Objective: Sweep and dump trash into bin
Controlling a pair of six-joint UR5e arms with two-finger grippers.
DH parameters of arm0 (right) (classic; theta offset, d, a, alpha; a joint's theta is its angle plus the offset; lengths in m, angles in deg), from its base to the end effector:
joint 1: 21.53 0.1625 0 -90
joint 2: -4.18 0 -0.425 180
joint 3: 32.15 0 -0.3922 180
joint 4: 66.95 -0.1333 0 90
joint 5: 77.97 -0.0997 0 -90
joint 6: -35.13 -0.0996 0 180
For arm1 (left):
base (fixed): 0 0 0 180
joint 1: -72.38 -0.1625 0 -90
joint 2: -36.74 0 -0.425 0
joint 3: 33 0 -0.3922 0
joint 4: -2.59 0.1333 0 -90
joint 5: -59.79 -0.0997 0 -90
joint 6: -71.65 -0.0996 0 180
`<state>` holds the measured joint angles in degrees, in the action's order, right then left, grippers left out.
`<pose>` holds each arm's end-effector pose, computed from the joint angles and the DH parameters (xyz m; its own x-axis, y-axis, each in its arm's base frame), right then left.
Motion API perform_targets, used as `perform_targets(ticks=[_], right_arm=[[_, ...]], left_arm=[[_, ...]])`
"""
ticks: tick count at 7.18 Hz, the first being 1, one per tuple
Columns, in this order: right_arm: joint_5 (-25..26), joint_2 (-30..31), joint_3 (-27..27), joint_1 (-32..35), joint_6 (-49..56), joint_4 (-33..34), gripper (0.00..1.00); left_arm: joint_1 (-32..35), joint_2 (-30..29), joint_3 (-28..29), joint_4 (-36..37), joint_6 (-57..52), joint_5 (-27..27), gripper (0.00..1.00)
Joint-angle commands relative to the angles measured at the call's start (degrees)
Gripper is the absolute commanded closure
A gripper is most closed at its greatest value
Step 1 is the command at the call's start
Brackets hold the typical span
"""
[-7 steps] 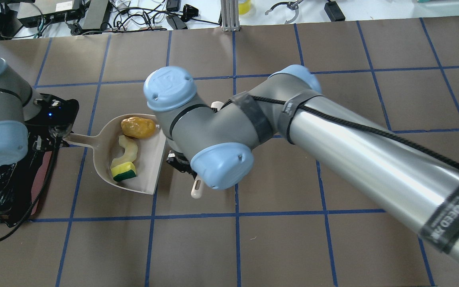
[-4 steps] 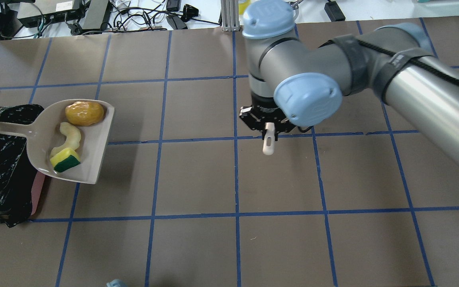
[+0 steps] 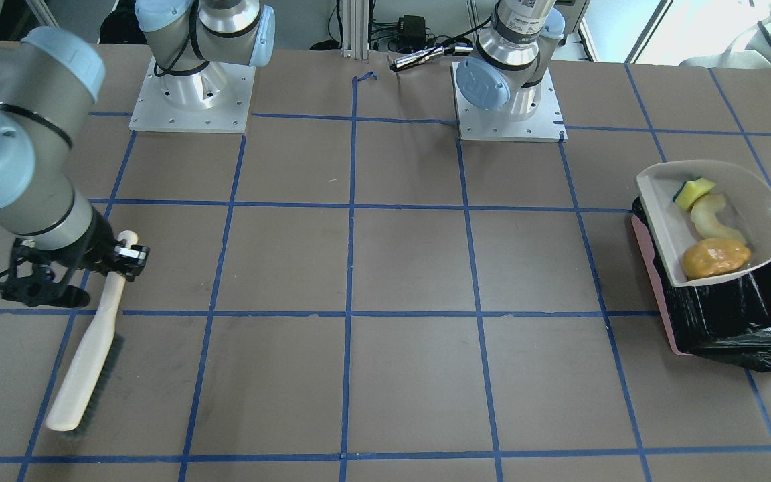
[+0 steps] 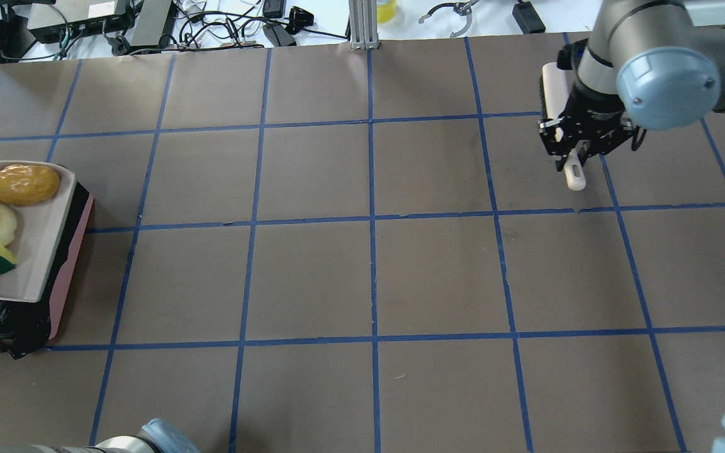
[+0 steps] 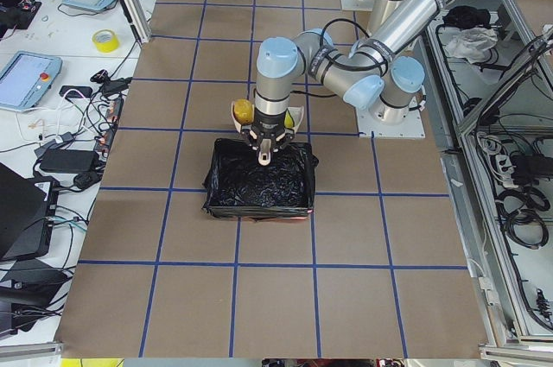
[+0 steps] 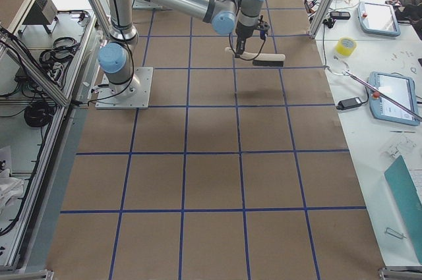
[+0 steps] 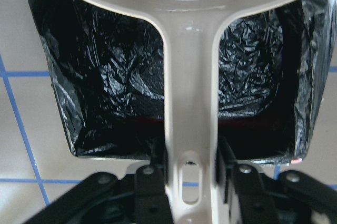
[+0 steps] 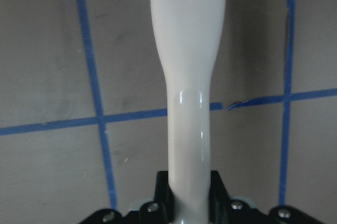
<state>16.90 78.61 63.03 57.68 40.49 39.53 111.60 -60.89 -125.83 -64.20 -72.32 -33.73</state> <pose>0.0154 -0.5861 0.3266 -0.9931 0.0880 0.0773 0.0943 0.9922 0.0820 0.3544 -0.4534 0.4376 0.0574 0.9950 -0.0814 0.9761 -0.0389 0.2137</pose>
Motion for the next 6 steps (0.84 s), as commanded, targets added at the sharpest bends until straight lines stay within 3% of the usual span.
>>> perform_targets(ticks=[1,2,3,5,6], right_arm=[[1.55,-4.19,0.70,-8.60,8.67,7.15,0.94],[1.55,-5.59,2.53,-9.24,11.31,9.26,0.94],[1.46,-6.04,3.77,-11.42,11.60,10.15,0.94],[-0.82,-5.52,5.00,-12.85,14.83,8.84,0.94],[-0.91,-5.08,5.45,-12.85,14.94,7.79,0.94]], left_arm=[[-2.74,-4.22,8.07,3.40,-6.57,-5.49,1.00],[-2.65,-5.54,8.10,11.70,-8.85,-11.10,1.00],[-2.39,-5.90,6.10,15.43,-9.48,-14.02,1.00],[5.12,-5.90,-0.39,31.30,-11.59,-28.31,1.00],[10.30,-5.99,-0.77,34.08,-11.51,-35.43,1.00]])
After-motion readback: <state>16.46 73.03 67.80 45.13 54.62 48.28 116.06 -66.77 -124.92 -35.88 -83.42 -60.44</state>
